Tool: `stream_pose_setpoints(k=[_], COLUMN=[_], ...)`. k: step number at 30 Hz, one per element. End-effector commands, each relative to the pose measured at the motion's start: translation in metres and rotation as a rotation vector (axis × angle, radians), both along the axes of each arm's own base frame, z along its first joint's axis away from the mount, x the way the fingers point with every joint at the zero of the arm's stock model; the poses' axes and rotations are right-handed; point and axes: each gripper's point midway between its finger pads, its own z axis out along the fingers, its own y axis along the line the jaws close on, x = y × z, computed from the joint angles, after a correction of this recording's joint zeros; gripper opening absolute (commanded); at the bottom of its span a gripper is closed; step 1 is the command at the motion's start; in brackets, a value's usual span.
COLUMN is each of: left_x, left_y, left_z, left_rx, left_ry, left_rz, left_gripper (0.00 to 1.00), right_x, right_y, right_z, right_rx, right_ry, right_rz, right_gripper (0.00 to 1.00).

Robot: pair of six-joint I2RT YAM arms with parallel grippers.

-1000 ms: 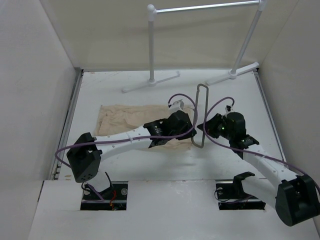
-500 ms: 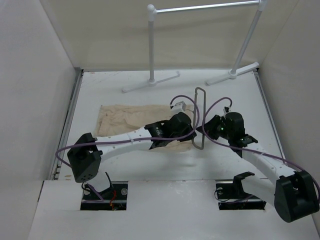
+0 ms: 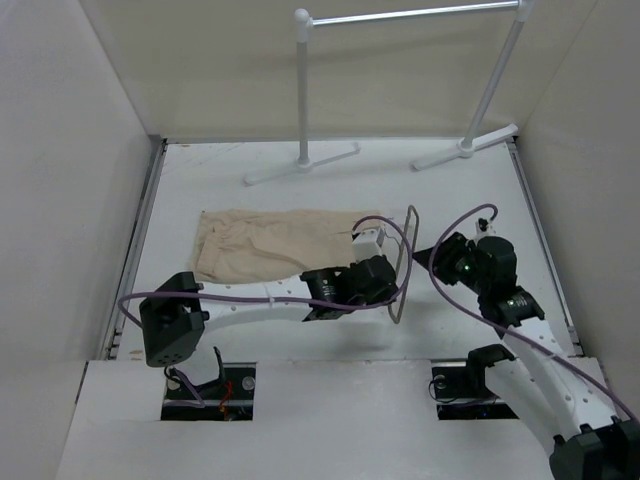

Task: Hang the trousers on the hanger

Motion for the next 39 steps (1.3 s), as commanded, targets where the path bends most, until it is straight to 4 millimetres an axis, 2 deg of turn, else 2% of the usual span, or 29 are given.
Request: stream_pose_setpoints(k=[1, 3, 4, 8, 11, 14, 18, 24, 29, 31, 33, 35, 37, 39], left_x=[0.009, 0.010, 0.010, 0.015, 0.021, 0.027, 0.031, 0.035, 0.043, 0.045, 0.044, 0.042, 0.040, 0.037], left_y=[-0.008, -0.012, -0.014, -0.017, -0.014, -0.007, 0.011, 0.025, 0.025, 0.025, 0.022, 0.018, 0.013, 0.009], left_z=[0.006, 0.001, -0.003, -0.017, -0.027, -0.029, -0.022, -0.048, -0.054, -0.058, -0.063, -0.067, -0.073, -0.078], left_rx=[-0.058, -0.070, -0.073, -0.078, -0.048, -0.037, -0.020, 0.000, -0.023, -0.022, -0.025, -0.038, -0.051, -0.060], left_ry=[-0.068, -0.076, -0.078, -0.091, -0.108, -0.121, -0.160, -0.118, -0.102, -0.093, -0.074, -0.053, -0.026, 0.003], left_rz=[0.058, 0.064, 0.067, 0.102, 0.141, 0.175, 0.229, 0.268, 0.286, 0.289, 0.277, 0.267, 0.258, 0.248], left_gripper=[0.00, 0.00, 0.00, 0.00, 0.00, 0.00, 0.00, 0.00, 0.00, 0.00, 0.00, 0.00, 0.00, 0.00], right_x=[-0.004, -0.005, -0.002, 0.009, 0.019, 0.023, 0.032, 0.054, 0.066, 0.071, 0.075, 0.078, 0.080, 0.081], right_y=[-0.014, -0.013, -0.011, 0.001, 0.002, 0.000, 0.003, 0.035, 0.048, 0.057, 0.061, 0.062, 0.062, 0.060], right_z=[0.002, -0.003, -0.003, -0.016, -0.023, -0.023, -0.030, -0.037, -0.064, -0.067, -0.073, -0.081, -0.088, -0.090], right_rx=[-0.069, -0.075, -0.076, -0.092, -0.105, -0.111, -0.122, -0.076, -0.096, -0.090, -0.107, -0.118, -0.130, -0.147], right_ry=[0.005, 0.015, 0.017, 0.059, 0.079, 0.085, 0.092, 0.070, 0.136, 0.125, 0.132, 0.147, 0.162, 0.161], right_rz=[-0.035, -0.025, -0.019, 0.008, -0.012, -0.038, -0.026, 0.070, 0.104, 0.126, 0.128, 0.130, 0.133, 0.129], right_gripper=[0.33, 0.21, 0.19, 0.19, 0.17, 0.16, 0.23, 0.24, 0.25, 0.30, 0.37, 0.40, 0.40, 0.35])
